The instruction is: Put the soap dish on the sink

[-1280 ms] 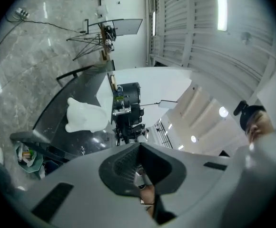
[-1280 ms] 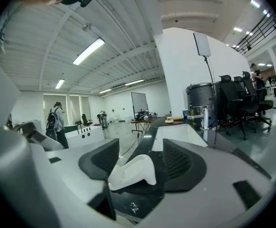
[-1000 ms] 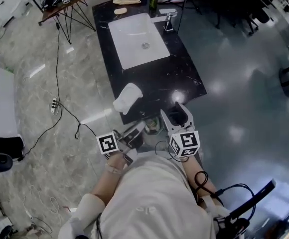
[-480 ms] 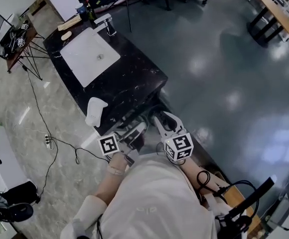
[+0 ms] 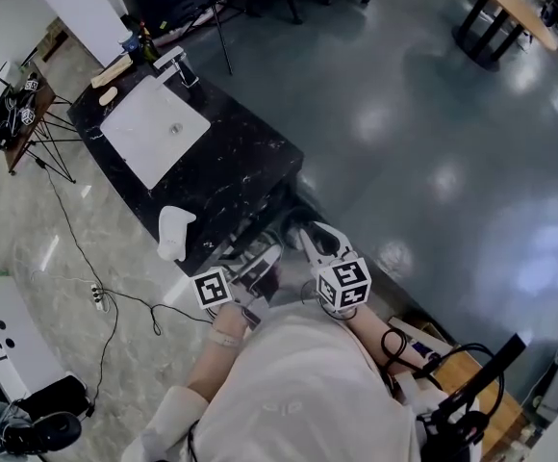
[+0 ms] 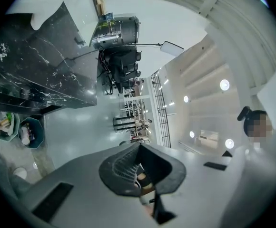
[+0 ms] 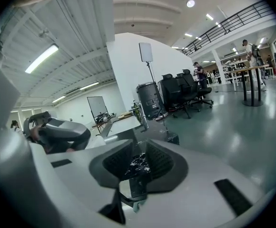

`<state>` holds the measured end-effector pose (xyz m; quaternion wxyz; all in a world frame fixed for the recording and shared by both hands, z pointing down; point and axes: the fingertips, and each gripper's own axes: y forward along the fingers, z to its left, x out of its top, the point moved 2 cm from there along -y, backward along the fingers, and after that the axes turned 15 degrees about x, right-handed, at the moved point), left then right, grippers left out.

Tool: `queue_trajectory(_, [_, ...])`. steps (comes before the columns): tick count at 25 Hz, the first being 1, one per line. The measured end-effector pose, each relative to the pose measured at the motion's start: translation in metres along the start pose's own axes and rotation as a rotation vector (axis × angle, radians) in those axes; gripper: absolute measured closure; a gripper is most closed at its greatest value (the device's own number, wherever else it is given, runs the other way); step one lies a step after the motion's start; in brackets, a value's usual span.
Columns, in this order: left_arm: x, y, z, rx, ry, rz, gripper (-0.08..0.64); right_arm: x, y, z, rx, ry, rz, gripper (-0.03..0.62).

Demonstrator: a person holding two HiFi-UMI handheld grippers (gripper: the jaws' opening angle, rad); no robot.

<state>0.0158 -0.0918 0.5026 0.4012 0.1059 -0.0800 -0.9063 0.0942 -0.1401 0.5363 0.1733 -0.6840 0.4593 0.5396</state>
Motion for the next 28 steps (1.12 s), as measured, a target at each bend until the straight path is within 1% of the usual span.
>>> queue_trajectory(4, [-0.002,0.0,0.004,0.017,0.018,0.019,0.552,-0.003,0.001,-0.003,-0.007,-0.003,0.011,0.507])
queue_trajectory(7, [0.001,-0.002,0.007,0.032,0.025,0.016,0.554,-0.001,0.002,-0.005,-0.015,-0.009,0.008,0.511])
queue_trajectory(11, [0.003,-0.004,0.008,0.027,0.026,0.012,0.554,-0.002,0.001,-0.008,-0.029,0.005,0.001,0.511])
queue_trajectory(15, [0.005,-0.007,0.009,0.031,0.034,0.004,0.554,-0.002,0.002,-0.007,-0.015,0.023,-0.002,0.511])
queue_trajectory(23, [0.005,-0.01,0.011,0.031,0.023,-0.023,0.553,-0.004,0.009,-0.004,0.023,0.031,0.013,0.511])
queue_trajectory(28, [0.008,-0.014,0.013,0.038,0.011,-0.032,0.552,-0.004,0.013,-0.001,0.032,0.026,0.028,0.511])
